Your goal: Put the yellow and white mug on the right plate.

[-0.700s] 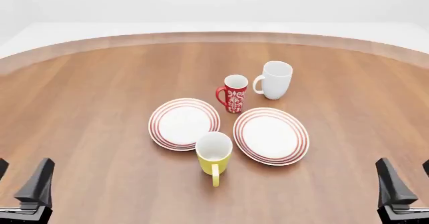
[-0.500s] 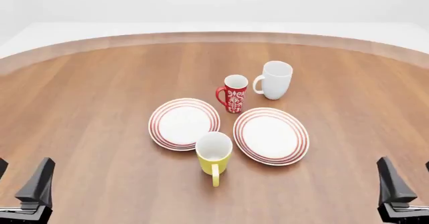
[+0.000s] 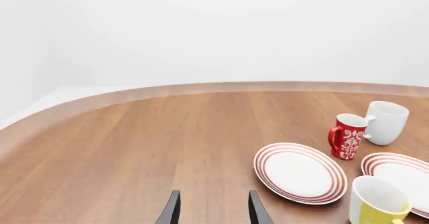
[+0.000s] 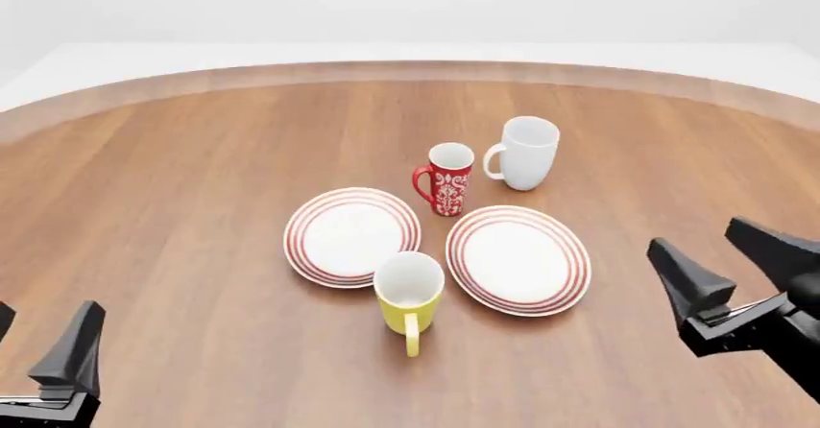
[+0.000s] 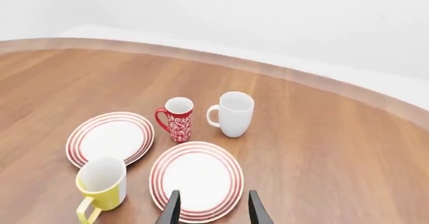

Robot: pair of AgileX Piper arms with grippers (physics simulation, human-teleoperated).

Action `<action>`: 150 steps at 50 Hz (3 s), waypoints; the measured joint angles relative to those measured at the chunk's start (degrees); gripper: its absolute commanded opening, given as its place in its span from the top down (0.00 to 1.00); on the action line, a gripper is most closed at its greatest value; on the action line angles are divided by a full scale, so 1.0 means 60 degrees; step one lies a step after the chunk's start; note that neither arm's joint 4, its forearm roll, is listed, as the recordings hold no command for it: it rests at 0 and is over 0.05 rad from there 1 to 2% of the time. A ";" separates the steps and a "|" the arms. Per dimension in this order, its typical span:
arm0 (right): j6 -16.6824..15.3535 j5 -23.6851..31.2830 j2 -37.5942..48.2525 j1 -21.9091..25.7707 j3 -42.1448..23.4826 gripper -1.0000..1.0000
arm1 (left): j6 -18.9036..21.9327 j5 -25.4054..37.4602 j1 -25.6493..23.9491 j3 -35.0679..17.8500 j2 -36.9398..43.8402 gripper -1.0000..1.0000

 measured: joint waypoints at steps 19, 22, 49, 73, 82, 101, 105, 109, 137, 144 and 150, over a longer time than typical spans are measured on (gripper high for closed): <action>-0.0517 0.2128 0.0966 0.2303 -0.2013 0.00 | 0.0001 0.0000 0.0000 -0.0001 0.0001 0.00; -0.0582 0.2309 0.0979 0.2516 -0.2201 0.00 | 0.0001 0.0000 -0.0001 -0.0001 0.0002 0.00; -0.0475 0.3074 0.1847 0.3089 -0.3149 0.00 | 0.0001 0.0000 -0.0002 -0.0001 0.0003 0.00; 0.0705 0.3731 0.4463 0.3493 -0.4553 0.00 | 0.0001 0.0000 -0.0002 -0.0001 0.0003 0.00; 0.1144 0.3641 0.4904 0.3618 -0.4629 0.00 | 0.0001 0.0000 -0.0003 -0.0001 0.0003 0.00; 0.1907 0.2953 0.5753 0.3892 -0.4439 0.00 | 0.0000 0.0000 -0.0003 -0.0001 0.0003 0.00; 0.2040 0.2760 0.5921 0.3935 -0.4361 0.00 | 0.0000 0.0000 -0.0003 -0.0001 0.0003 0.00; 0.2116 0.2587 0.6080 0.3970 -0.4298 0.00 | 0.0000 0.0000 -0.0003 -0.0001 0.0003 0.00; 0.2974 0.1985 0.6632 0.4137 -0.3903 0.00 | 0.0002 0.0000 -0.0003 -0.0001 0.0004 0.00; 0.3219 0.1834 0.6785 0.4122 -0.3755 0.00 | 0.0002 0.0000 -0.0004 -0.0001 0.0004 0.00; 0.3477 0.1697 0.6918 0.4087 -0.3595 0.00 | 0.0002 0.0000 -0.0004 -0.0001 0.0004 0.00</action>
